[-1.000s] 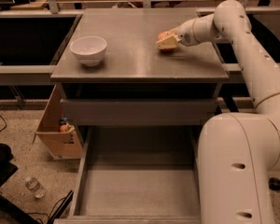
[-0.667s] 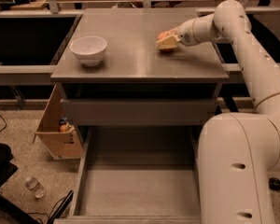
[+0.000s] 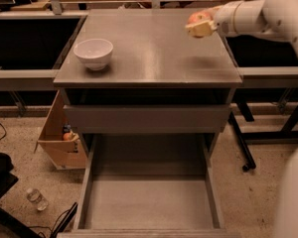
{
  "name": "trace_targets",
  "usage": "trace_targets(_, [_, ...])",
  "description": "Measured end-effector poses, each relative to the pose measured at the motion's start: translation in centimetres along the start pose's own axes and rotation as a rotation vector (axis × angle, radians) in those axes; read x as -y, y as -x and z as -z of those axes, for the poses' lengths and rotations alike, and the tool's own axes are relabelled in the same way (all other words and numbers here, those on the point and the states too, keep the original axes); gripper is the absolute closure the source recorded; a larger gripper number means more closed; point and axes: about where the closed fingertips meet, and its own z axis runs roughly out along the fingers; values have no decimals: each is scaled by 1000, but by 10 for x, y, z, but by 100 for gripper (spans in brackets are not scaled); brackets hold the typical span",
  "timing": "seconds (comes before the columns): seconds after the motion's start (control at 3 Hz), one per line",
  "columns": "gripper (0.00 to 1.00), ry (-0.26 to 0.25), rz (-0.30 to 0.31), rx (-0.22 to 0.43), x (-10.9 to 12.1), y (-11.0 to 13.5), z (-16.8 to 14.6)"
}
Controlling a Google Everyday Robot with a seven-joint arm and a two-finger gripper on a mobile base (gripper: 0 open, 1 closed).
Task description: Place apple into middle drawer
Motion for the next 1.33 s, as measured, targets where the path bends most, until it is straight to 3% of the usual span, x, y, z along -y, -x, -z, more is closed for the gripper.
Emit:
trace_targets(0.33, [100, -154, 58, 116, 1, 64, 97])
trace_targets(0.67, [100, -203, 36, 173, -32, 71, 143])
trace_targets(1.0, [100, -164, -48, 94, -76, 5, 155])
trace_targets(1.33, [100, -69, -133, -57, -134, -83, 138])
